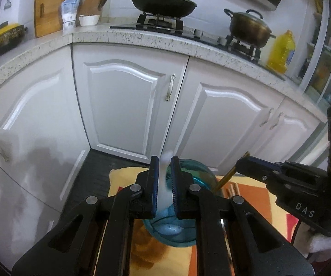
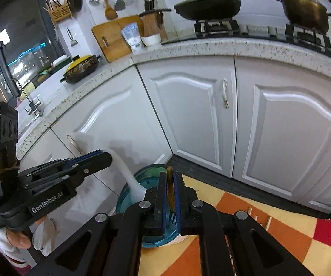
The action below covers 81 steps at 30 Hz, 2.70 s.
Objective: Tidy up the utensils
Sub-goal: 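Lower the spoon into the cup and open the left tool while the right tool releases its chopstick, then move both tools back from the cup to the utensil pile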
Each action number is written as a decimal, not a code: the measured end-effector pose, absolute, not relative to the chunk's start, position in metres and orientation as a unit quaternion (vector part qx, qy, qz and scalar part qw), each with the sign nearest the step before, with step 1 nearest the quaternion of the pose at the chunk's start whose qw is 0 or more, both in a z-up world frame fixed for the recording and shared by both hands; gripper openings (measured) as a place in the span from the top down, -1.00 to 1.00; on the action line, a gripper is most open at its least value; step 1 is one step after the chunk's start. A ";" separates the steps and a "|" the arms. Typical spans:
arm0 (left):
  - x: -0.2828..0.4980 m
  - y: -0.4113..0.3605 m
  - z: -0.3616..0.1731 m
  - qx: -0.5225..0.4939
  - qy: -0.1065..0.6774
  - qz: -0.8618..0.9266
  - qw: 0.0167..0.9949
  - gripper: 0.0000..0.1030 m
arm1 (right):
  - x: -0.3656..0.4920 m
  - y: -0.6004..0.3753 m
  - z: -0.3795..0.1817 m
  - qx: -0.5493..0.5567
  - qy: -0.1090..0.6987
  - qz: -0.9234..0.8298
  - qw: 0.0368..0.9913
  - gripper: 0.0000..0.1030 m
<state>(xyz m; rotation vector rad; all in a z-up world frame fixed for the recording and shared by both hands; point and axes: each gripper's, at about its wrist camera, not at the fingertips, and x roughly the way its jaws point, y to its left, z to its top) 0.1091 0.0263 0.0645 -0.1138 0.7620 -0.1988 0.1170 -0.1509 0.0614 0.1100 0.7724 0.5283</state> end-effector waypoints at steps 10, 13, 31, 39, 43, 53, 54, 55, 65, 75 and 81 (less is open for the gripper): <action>0.122 0.027 0.043 -0.063 0.394 -0.084 0.913 0.84 | 0.133 -0.146 0.026 0.056 0.407 0.252 0.876 0.89; 0.118 0.029 0.041 -0.071 0.400 -0.085 0.910 0.82 | 0.134 -0.151 0.023 0.067 0.413 0.247 0.874 0.84; 0.077 0.017 0.028 -0.068 0.418 -0.077 0.902 0.21 | 0.073 -0.179 0.035 0.071 0.392 0.208 0.893 0.37; 0.051 -0.007 0.037 -0.038 0.396 -0.088 0.913 0.06 | 0.043 -0.196 0.040 0.072 0.383 0.185 0.902 0.33; 0.042 -0.017 0.040 -0.031 0.392 -0.096 0.915 0.05 | 0.029 -0.207 0.046 0.078 0.376 0.170 0.907 0.26; 0.023 -0.042 0.046 -0.016 0.383 -0.112 0.917 -0.13 | -0.001 -0.236 0.056 0.090 0.363 0.135 0.917 0.20; 0.021 -0.043 0.046 -0.017 0.381 -0.115 0.917 -0.19 | -0.003 -0.239 0.055 0.091 0.364 0.132 0.918 0.20; 0.019 -0.045 0.047 -0.017 0.379 -0.118 0.918 -0.19 | -0.006 -0.242 0.055 0.091 0.364 0.128 0.918 0.19; 0.007 -0.059 0.052 -0.009 0.372 -0.139 0.917 -0.20 | -0.024 -0.270 0.044 0.104 0.375 0.106 0.915 0.18; 0.004 -0.065 0.048 -0.007 0.372 -0.159 0.915 -0.20 | -0.022 -0.292 0.011 0.121 0.406 0.089 0.902 0.17; 0.007 -0.068 0.030 -0.011 0.400 -0.173 0.900 -0.20 | -0.017 -0.297 -0.006 0.129 0.422 0.085 0.893 0.17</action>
